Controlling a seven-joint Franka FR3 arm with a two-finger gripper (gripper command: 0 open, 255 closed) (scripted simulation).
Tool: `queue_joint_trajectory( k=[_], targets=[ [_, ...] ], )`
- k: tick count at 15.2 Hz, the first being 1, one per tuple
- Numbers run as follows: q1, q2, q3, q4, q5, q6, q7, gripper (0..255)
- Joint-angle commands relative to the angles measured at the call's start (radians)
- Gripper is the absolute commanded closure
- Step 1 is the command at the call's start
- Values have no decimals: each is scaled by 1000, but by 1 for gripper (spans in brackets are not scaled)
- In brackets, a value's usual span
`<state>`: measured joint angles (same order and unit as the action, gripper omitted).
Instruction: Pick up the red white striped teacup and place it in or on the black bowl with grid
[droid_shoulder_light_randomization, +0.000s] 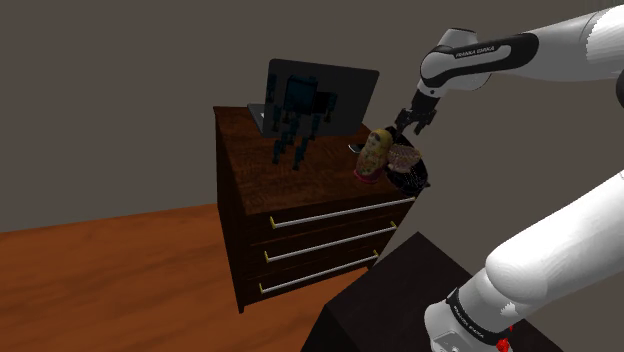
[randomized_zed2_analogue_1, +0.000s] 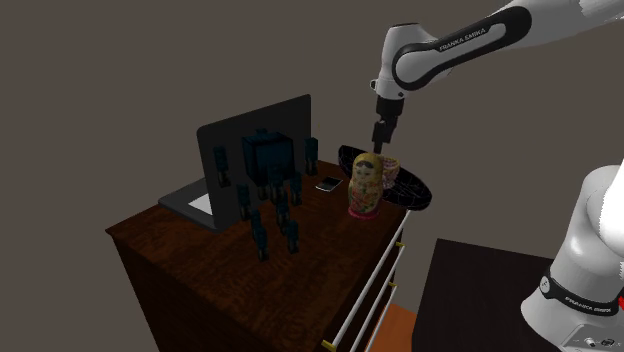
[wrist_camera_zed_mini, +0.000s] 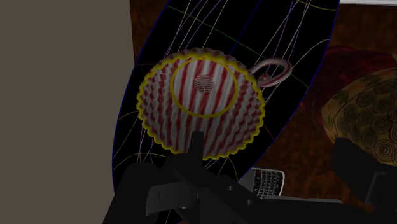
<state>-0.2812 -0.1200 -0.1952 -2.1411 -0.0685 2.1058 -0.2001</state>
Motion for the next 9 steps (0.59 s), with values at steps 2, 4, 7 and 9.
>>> queue_joint_trajectory(
  k=[2,4,7,9],
  targets=[
    [2,-24,3,43,-3,-66,2,0],
    [3,-40,7,85,-4,-125,4,0],
    [3,-40,7,85,-4,-125,4,0],
    [3,-40,7,85,-4,-125,4,0]
  ],
)
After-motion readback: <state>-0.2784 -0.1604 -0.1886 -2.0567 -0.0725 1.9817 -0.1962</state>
